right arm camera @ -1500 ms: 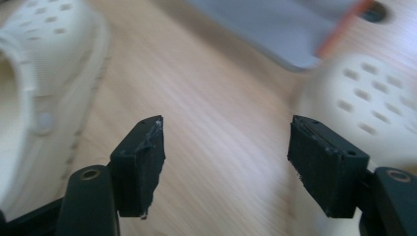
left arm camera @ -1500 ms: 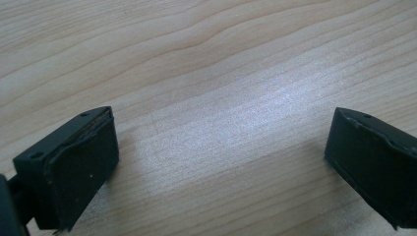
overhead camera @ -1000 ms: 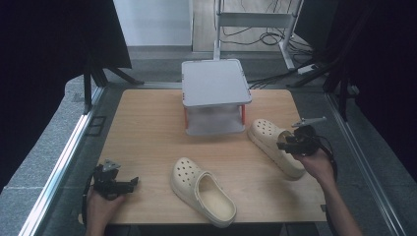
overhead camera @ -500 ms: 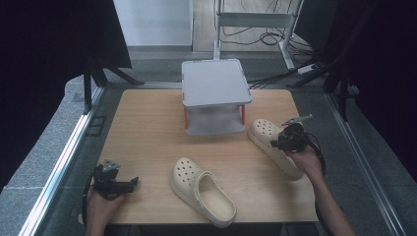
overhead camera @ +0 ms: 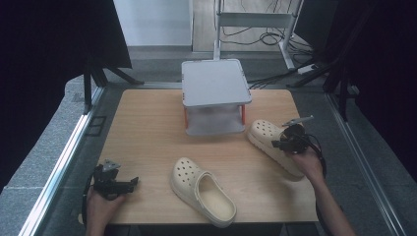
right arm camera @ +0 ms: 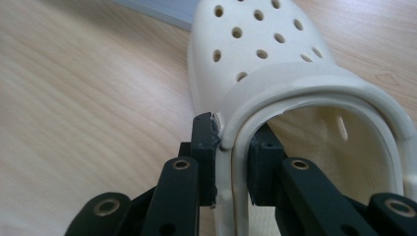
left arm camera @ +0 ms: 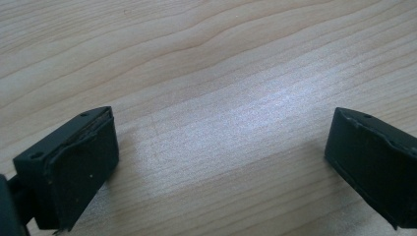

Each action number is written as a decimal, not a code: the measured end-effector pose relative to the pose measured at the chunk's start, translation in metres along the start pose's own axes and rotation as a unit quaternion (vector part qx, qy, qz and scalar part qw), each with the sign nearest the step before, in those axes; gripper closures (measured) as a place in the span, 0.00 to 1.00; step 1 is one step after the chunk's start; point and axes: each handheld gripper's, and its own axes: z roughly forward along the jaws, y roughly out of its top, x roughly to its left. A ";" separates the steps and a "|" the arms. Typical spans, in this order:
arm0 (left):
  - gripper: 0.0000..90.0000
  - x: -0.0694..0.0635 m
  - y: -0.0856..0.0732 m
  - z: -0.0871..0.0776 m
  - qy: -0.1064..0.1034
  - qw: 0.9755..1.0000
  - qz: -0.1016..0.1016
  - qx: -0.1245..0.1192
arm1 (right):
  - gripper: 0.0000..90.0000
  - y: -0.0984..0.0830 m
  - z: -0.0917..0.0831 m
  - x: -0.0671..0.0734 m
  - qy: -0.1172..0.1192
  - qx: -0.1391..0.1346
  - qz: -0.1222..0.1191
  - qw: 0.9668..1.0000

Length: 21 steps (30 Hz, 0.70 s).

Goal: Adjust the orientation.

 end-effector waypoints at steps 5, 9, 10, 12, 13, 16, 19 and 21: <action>0.00 0.000 0.000 0.000 0.000 1.000 0.000 0.000 | 0.85 0.003 -0.020 0.014 -0.007 -0.006 -0.010 1.000; 0.00 0.000 0.000 0.000 0.000 1.000 -0.001 -0.001 | 0.85 0.004 -0.034 0.027 -0.002 -0.014 -0.018 1.000; 0.00 0.000 0.000 0.000 0.000 1.000 -0.001 -0.001 | 0.85 0.004 -0.037 0.032 -0.002 -0.015 -0.021 1.000; 0.00 0.000 0.000 0.000 0.000 1.000 -0.001 -0.001 | 0.84 0.005 -0.041 0.040 0.001 -0.018 -0.022 1.000; 0.00 0.000 0.000 0.000 0.000 1.000 0.000 0.000 | 0.84 0.005 -0.043 0.044 0.003 -0.019 -0.024 1.000; 0.00 0.000 0.000 0.000 0.000 1.000 -0.001 0.000 | 0.84 0.007 -0.047 0.058 0.009 -0.022 -0.024 0.999; 0.00 0.000 0.000 0.000 0.000 1.000 -0.001 -0.001 | 0.83 0.009 -0.049 0.072 0.012 -0.024 -0.032 0.999; 0.00 0.000 0.000 0.000 0.000 1.000 -0.002 -0.002 | 0.83 0.011 -0.048 0.084 0.015 -0.024 -0.041 0.999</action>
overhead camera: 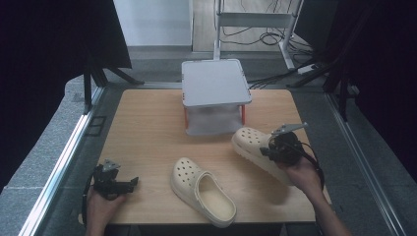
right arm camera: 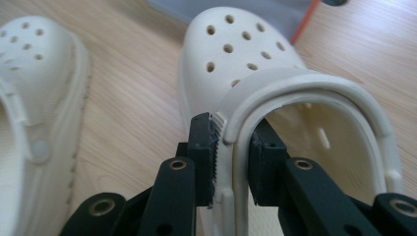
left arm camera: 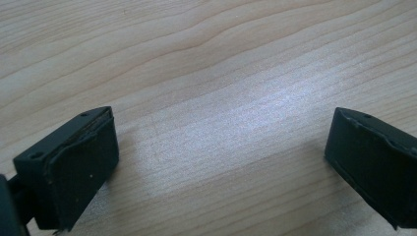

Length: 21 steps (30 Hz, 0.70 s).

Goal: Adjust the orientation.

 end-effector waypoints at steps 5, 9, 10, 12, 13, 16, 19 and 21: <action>0.00 0.000 0.000 0.000 0.000 1.000 0.002 0.001 | 0.82 0.006 0.008 0.020 0.013 0.002 -0.018 1.000; 0.00 0.000 0.000 0.000 0.000 1.000 0.002 0.002 | 0.83 0.012 0.021 0.037 0.024 0.006 -0.032 0.999; 0.00 0.000 0.000 0.000 0.000 1.000 0.001 0.002 | 0.83 0.013 0.025 0.041 0.025 0.006 -0.035 0.999; 0.00 0.000 0.000 0.000 0.000 1.000 0.002 0.002 | 0.83 0.015 0.031 0.048 0.028 0.008 -0.040 0.999; 0.00 0.000 0.000 0.000 0.000 1.000 0.002 0.002 | 0.83 0.016 0.034 0.052 0.030 0.008 -0.040 0.999; 0.00 0.000 0.000 0.000 0.000 1.000 0.002 0.002 | 0.83 0.018 0.043 0.061 0.033 0.010 -0.041 0.999; 0.00 0.000 0.000 0.000 0.000 1.000 0.002 0.003 | 0.83 0.020 0.051 0.073 0.036 0.012 -0.049 0.998; 0.00 0.000 0.000 0.000 0.000 1.000 0.002 0.003 | 0.83 0.021 0.055 0.080 0.036 0.014 -0.054 0.998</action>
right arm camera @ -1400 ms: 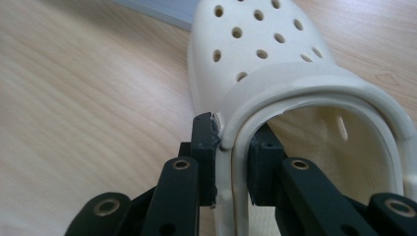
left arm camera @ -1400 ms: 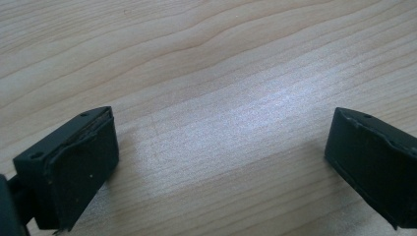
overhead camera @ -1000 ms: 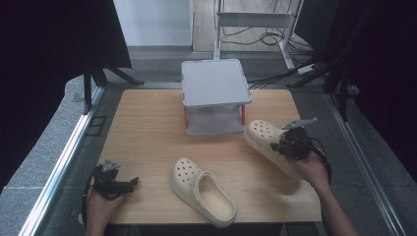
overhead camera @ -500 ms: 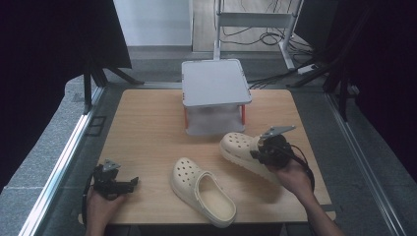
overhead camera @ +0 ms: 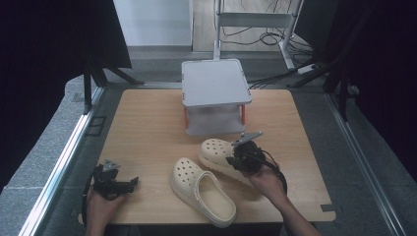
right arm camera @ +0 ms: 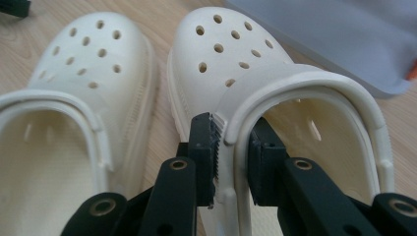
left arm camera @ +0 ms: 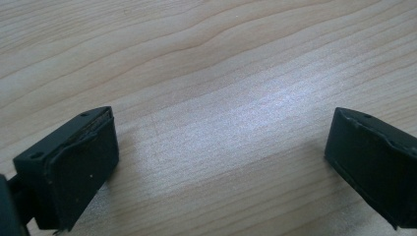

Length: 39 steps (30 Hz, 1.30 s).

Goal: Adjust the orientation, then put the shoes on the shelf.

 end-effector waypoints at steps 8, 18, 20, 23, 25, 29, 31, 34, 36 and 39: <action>0.00 0.000 0.000 0.000 0.000 1.000 0.000 0.000 | 0.83 0.003 0.017 0.022 -0.005 0.004 -0.017 1.000; 0.00 0.000 0.000 0.000 0.000 1.000 0.001 0.000 | 0.82 0.001 0.018 0.029 0.078 0.012 -0.009 0.997; 0.00 0.000 0.000 0.000 0.000 1.000 0.001 0.000 | 0.80 -0.002 0.022 0.027 0.087 0.014 -0.007 0.996; 0.00 0.000 0.000 0.000 0.000 1.000 -0.001 -0.001 | 0.80 -0.009 0.030 0.023 0.109 0.014 0.004 0.994; 0.00 0.000 0.000 0.000 -0.001 1.000 -0.001 -0.002 | 0.80 -0.010 0.030 0.020 0.116 0.009 0.010 0.993; 0.00 0.000 0.000 0.000 -0.001 1.000 0.000 -0.001 | 0.69 -0.010 0.026 0.020 0.111 0.006 -0.006 0.994; 0.00 0.000 0.000 0.000 0.000 1.000 0.000 -0.001 | 0.57 -0.009 0.022 0.018 0.112 0.000 -0.012 0.994; 0.00 0.000 0.000 0.000 0.000 1.000 0.001 -0.001 | 0.44 -0.009 0.013 0.015 0.125 -0.004 -0.021 0.992; 0.00 0.000 0.000 0.000 -0.001 1.000 0.001 0.000 | 0.38 -0.010 0.009 0.016 0.125 -0.004 -0.033 0.992; 0.00 0.000 0.000 0.000 0.000 1.000 0.001 0.000 | 0.31 -0.010 0.006 0.019 0.123 -0.008 -0.042 0.992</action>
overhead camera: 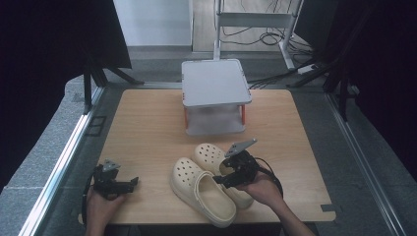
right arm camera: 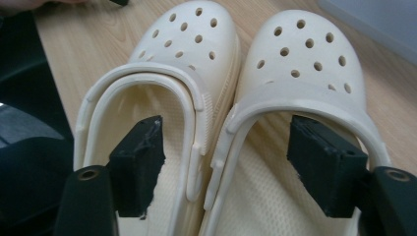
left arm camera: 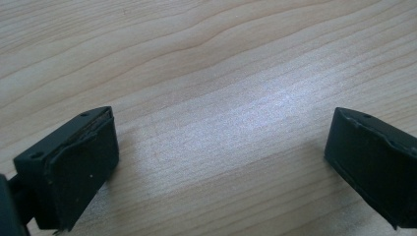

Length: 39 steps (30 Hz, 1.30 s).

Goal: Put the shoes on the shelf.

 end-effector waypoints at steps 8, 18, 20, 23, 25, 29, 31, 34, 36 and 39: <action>0.00 0.000 0.000 0.000 0.000 1.000 0.000 0.000 | 0.22 0.000 0.021 0.010 -0.008 0.034 -0.024 0.999; 0.00 0.000 0.000 0.000 0.000 1.000 -0.001 -0.001 | 0.26 0.006 0.052 0.020 -0.025 0.062 -0.031 0.997; 0.00 0.000 0.000 0.000 0.000 1.000 -0.001 -0.001 | 0.34 0.007 0.057 0.019 -0.037 0.066 -0.028 0.997; 0.00 0.000 0.000 0.000 0.000 1.000 -0.001 -0.001 | 0.50 0.008 0.062 0.017 -0.052 0.067 -0.021 0.996; 0.00 0.000 0.000 0.000 0.000 1.000 -0.001 -0.001 | 0.60 0.008 0.064 0.016 -0.056 0.071 -0.020 0.996; 0.00 0.000 0.000 0.000 0.000 1.000 0.000 0.000 | 0.69 0.009 0.063 0.012 -0.039 0.074 -0.001 0.996; 0.00 0.000 0.000 0.000 0.000 1.000 0.000 0.000 | 0.72 0.010 0.061 0.012 -0.039 0.075 0.002 0.996; 0.00 0.000 0.000 0.000 0.000 1.000 0.000 0.000 | 0.73 0.011 0.059 0.010 -0.039 0.077 0.001 0.996; 0.00 0.000 0.000 0.000 0.000 1.000 0.000 -0.001 | 0.73 0.013 0.054 0.010 -0.040 0.076 0.001 0.996; 0.00 0.000 0.000 0.000 0.000 1.000 0.000 -0.001 | 0.73 0.018 0.045 0.009 -0.026 0.072 0.009 0.997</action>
